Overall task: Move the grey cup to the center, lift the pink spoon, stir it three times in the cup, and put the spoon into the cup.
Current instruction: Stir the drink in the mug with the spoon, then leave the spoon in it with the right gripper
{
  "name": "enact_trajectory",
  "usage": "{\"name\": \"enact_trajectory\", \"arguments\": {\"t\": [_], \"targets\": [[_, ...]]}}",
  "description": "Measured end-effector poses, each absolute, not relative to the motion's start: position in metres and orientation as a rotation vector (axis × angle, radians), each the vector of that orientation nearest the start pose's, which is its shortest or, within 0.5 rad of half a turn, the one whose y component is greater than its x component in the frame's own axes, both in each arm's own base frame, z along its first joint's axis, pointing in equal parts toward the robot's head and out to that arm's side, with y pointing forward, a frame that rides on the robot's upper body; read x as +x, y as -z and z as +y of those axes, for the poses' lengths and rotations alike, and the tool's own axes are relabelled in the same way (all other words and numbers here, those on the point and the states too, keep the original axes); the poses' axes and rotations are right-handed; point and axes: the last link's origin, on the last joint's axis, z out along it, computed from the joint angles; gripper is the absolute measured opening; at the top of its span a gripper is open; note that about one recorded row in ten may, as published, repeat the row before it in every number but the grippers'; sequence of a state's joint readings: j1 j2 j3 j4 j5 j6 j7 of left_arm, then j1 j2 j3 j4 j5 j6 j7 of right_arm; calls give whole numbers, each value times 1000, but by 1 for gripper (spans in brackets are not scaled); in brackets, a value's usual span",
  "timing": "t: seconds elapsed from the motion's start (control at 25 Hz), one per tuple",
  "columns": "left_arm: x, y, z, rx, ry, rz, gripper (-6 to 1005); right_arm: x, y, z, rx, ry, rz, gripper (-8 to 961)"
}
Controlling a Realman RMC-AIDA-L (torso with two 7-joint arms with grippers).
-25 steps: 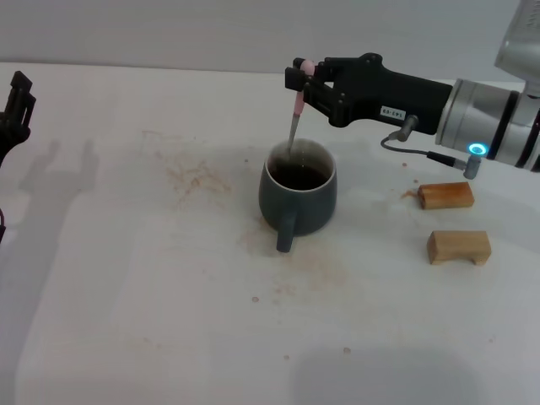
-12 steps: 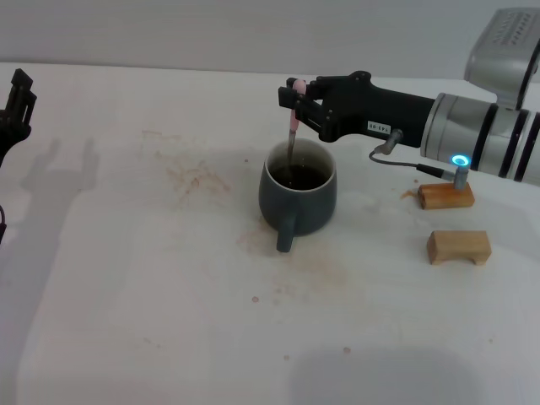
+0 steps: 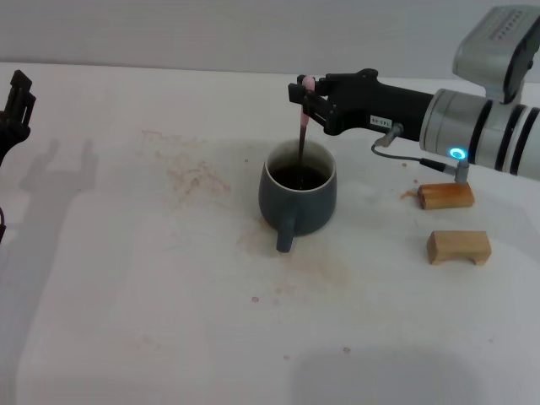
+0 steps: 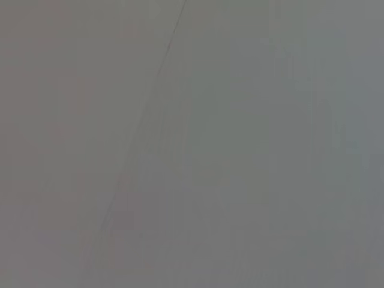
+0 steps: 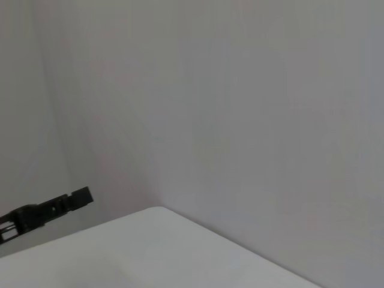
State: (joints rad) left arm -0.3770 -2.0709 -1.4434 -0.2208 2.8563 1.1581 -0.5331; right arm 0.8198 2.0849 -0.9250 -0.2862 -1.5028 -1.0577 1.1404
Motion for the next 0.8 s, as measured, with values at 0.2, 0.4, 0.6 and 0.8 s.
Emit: {"name": "enact_trajectory", "arguments": {"t": [0.2,0.4,0.6,0.8], "targets": [[-338,-18,332,-1440,976,-769,543,177,61,421,-2499,-771,523,100],[-339,-19,333,-1432,975,-772,543,163,70,423,-2538,-779,518,100],[-340,-21,333,-1424,975,-773,543,163,76,416,-2580,-780,525,100],[-340,-21,334,-1427,968,-773,543,170,78,408,-2591,-794,584,100]]}}
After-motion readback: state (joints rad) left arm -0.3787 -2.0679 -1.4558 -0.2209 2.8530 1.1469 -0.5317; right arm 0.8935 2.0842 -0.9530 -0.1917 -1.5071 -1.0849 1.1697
